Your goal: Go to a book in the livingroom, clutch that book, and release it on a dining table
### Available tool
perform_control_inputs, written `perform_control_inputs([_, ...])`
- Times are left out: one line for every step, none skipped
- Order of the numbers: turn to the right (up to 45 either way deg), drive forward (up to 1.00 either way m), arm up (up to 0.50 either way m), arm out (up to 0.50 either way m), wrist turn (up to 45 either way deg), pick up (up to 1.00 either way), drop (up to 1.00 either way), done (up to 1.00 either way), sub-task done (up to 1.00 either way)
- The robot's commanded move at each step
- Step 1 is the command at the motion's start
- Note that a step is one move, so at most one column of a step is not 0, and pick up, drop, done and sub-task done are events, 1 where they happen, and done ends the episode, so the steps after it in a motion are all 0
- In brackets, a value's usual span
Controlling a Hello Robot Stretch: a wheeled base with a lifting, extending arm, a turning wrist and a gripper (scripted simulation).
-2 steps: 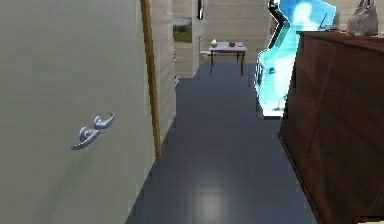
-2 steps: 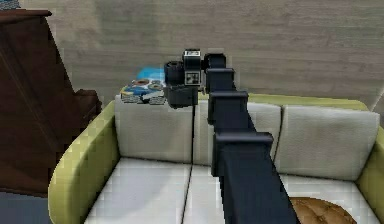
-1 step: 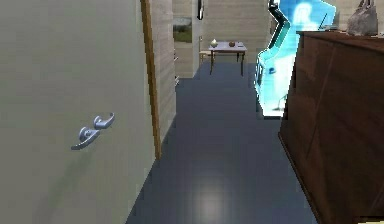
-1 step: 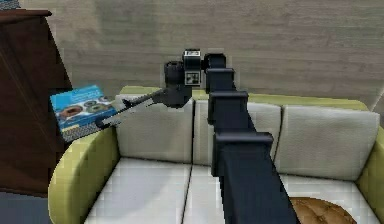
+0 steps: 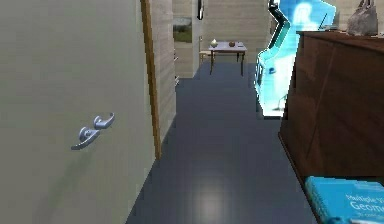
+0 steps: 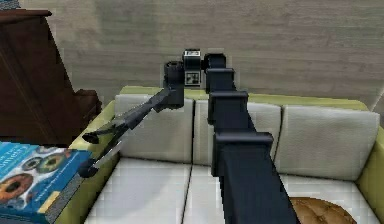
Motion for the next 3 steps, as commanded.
perform_control_inputs([0.0, 0.0, 0.0, 0.0, -18.0, 0.0, 0.0, 0.0, 0.0])
perform_control_inputs([0.0, 0.0, 0.0, -0.28, 0.0, 0.0, 0.0, 0.0, 0.0])
perform_control_inputs([0.0, 0.9, 0.0, 0.0, 0.0, 0.0, 0.0, 0.0, 0.0])
